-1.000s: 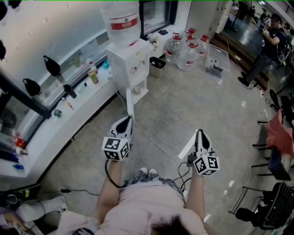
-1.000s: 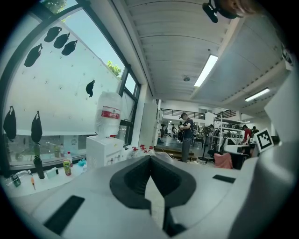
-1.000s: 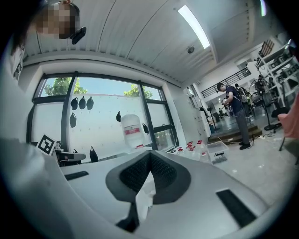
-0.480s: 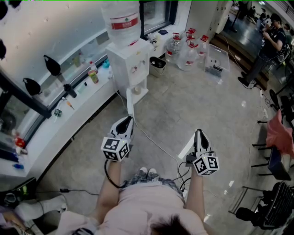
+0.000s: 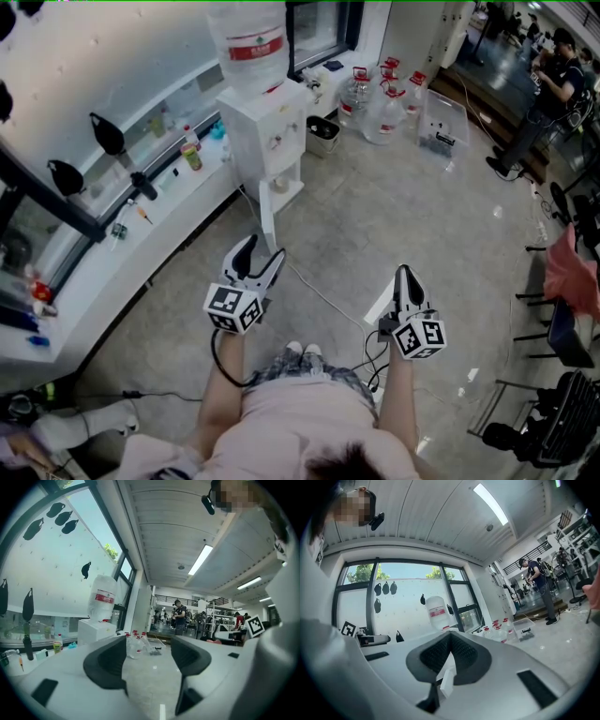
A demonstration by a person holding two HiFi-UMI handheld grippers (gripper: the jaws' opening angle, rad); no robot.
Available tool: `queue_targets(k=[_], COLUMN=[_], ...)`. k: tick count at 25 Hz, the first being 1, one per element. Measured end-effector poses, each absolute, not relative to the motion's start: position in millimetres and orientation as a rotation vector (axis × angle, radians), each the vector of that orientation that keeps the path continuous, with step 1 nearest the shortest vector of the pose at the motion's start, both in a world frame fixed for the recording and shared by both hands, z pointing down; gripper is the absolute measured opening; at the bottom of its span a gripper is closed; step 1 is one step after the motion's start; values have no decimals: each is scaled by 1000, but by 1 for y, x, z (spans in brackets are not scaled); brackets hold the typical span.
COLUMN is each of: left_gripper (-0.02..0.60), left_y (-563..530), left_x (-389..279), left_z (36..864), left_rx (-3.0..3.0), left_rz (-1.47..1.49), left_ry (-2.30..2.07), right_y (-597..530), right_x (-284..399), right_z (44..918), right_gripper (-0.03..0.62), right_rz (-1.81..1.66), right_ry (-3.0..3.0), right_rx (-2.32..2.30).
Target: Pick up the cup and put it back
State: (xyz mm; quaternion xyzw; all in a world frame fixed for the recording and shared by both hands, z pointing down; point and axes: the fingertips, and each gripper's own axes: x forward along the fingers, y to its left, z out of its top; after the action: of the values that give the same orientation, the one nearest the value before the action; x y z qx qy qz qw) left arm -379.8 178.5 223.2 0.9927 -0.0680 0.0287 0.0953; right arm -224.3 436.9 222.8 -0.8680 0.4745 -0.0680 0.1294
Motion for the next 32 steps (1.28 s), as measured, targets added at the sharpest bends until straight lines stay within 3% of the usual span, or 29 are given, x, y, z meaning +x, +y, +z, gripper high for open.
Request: queue_targets(k=[6, 22, 32], left_gripper=[345, 350, 350], left_y=[174, 142, 109], left_x=[-383, -375, -317], left_z=[224, 246, 256], left_rx=[2918, 2920, 2915], left_rz=[54, 113, 114], left_ry=[-211, -168, -182], right_y=[430, 387, 353], right_x=[-231, -235, -177], right_z=[226, 239, 248], right_gripper=[17, 17, 17], right_rz=[-217, -239, -246], right_ry=[1395, 1410, 1412], right_rx=[-2513, -2509, -2502])
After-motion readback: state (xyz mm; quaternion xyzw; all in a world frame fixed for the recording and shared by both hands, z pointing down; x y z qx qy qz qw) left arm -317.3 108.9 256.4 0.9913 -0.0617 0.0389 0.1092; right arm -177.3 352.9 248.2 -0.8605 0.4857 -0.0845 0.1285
